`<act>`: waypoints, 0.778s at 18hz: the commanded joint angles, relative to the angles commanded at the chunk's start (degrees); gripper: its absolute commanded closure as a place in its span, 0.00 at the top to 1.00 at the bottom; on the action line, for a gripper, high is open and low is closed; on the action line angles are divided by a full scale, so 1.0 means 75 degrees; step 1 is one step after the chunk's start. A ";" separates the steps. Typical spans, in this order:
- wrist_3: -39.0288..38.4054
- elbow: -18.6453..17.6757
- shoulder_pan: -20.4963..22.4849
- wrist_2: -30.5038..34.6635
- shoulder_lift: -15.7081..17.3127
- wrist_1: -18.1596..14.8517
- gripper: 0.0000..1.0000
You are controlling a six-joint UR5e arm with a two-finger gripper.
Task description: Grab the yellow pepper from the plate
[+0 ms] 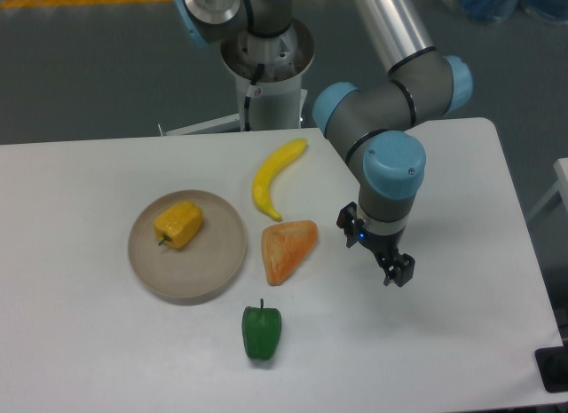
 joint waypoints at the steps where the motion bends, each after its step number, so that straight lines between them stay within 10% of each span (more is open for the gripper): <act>1: 0.0000 -0.0011 0.0012 0.0000 0.0000 -0.0012 1.00; 14: -0.0175 -0.0515 -0.0560 -0.1205 0.0771 -0.0093 1.00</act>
